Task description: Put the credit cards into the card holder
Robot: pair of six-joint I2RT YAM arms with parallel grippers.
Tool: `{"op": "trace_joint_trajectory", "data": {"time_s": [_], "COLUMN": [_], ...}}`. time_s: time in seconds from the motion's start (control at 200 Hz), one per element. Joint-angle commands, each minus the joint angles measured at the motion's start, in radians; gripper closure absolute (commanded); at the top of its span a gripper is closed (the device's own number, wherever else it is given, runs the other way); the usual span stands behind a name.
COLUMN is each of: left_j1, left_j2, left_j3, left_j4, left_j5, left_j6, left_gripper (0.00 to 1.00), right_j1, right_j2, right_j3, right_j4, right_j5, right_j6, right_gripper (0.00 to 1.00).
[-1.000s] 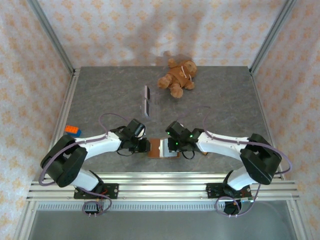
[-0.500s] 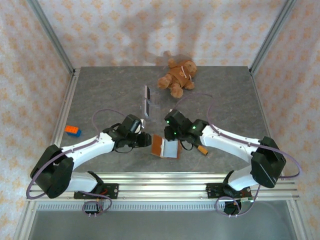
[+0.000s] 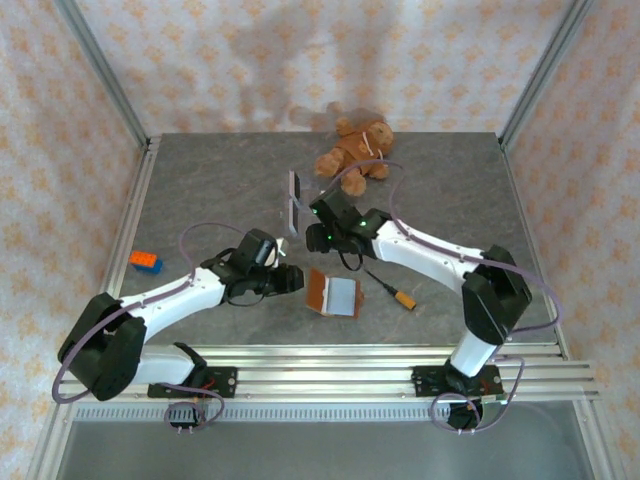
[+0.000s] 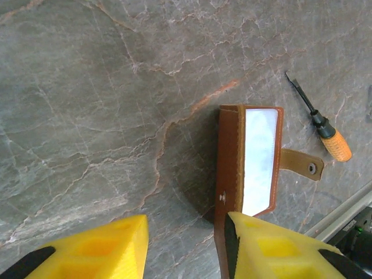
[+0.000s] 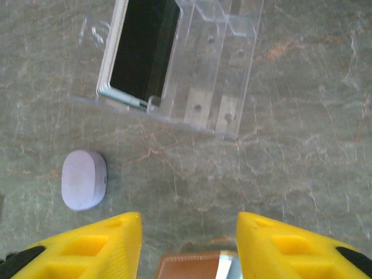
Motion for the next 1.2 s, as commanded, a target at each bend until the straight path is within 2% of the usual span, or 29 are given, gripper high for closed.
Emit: {"op": "trace_joint_trajectory", "data": {"time_s": [0.0,0.185,0.396,0.496,0.601,0.676,0.766,0.861,1.016,1.106,1.197], "left_j1": [0.011,0.017,0.07,0.092,0.119,0.13,0.127,0.084,-0.049,-0.092,-0.116], "left_j2": [-0.031,-0.055,-0.121,-0.124,-0.102,-0.072,-0.028,0.009,0.054,0.078,0.097], "left_j3": [-0.032,-0.043,0.013,0.085,0.162,0.199,0.204,0.172,0.152,0.126,0.097], "left_j4": [0.101,0.132,0.047,-0.017,-0.067,-0.059,0.027,0.171,0.244,0.284,0.247], "left_j5": [0.057,0.09,0.06,0.031,0.004,0.034,0.155,0.256,0.217,0.191,0.136], "left_j6": [-0.038,-0.056,-0.025,0.005,0.037,0.041,-0.013,-0.098,-0.145,-0.166,-0.139], "left_gripper": [0.57,0.57,0.57,0.57,0.57,0.58,0.65,0.79,0.84,0.87,0.88], "right_j1": [-0.014,-0.048,-0.046,-0.018,0.04,0.067,0.068,0.025,-0.045,-0.066,-0.1], "right_j2": [0.039,-0.002,-0.191,-0.256,-0.255,-0.236,-0.253,-0.284,-0.295,-0.3,-0.312], "right_j3": [0.079,0.061,-0.211,-0.311,-0.37,-0.382,-0.401,-0.416,-0.432,-0.423,-0.415], "right_j4": [-0.041,-0.101,-0.109,-0.101,-0.068,-0.04,-0.006,-0.013,-0.03,-0.056,-0.069], "right_j5": [0.009,0.012,-0.086,-0.095,-0.076,-0.078,-0.067,-0.055,-0.096,-0.085,-0.085], "right_j6": [-0.001,-0.003,0.087,0.129,0.174,0.191,0.206,0.192,0.158,0.137,0.122], "right_gripper": [0.52,0.53,0.59,0.59,0.56,0.56,0.56,0.6,0.63,0.63,0.63]}}
